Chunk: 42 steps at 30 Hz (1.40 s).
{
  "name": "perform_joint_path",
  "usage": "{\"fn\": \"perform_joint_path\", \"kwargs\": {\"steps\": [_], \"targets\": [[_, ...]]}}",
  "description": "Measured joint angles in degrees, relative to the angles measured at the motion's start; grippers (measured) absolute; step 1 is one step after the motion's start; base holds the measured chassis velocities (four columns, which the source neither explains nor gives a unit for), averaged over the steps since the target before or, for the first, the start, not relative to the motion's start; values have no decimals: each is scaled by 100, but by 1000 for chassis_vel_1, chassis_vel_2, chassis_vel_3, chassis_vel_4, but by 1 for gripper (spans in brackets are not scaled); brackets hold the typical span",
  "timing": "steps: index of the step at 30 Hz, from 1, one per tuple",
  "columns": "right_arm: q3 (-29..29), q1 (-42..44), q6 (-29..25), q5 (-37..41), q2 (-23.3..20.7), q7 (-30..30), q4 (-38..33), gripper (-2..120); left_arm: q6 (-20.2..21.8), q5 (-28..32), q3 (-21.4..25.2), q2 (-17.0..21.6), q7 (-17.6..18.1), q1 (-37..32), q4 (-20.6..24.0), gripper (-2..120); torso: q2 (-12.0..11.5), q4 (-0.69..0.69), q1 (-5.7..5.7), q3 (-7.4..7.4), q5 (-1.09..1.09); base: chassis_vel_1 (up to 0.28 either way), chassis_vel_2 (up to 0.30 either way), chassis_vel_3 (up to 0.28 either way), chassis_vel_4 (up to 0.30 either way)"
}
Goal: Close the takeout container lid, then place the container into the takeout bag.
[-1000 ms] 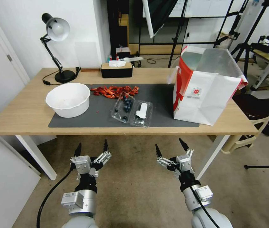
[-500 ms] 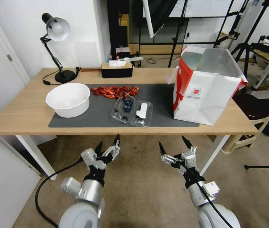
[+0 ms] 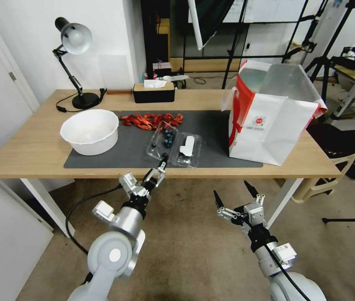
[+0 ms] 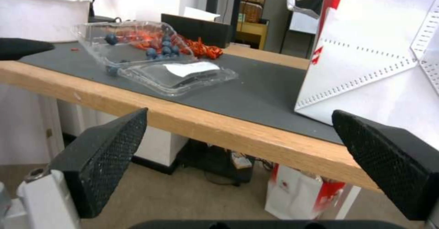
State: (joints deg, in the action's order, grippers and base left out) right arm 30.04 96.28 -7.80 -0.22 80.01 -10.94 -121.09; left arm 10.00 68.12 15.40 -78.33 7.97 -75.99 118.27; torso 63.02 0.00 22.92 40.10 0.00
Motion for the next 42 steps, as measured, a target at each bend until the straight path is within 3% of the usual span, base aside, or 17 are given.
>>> {"fn": "perform_joint_path", "kwargs": {"steps": [9,26,42], "targets": [[10,36,-104,-151,128,-5,125,100,345,320,-168,75,292,485,-290,100,0,0,0,0,0,0,0,0,0],[170,124,-152,-216,290,1,173,100,338,435,-498,101,575,1053,-779,100,0,-1,-1,0,0,0,0,0,0],[150,74,-208,-271,350,5,214,100,184,415,-519,115,633,1282,-1081,100,0,0,0,0,0,0,0,0,0]]}}
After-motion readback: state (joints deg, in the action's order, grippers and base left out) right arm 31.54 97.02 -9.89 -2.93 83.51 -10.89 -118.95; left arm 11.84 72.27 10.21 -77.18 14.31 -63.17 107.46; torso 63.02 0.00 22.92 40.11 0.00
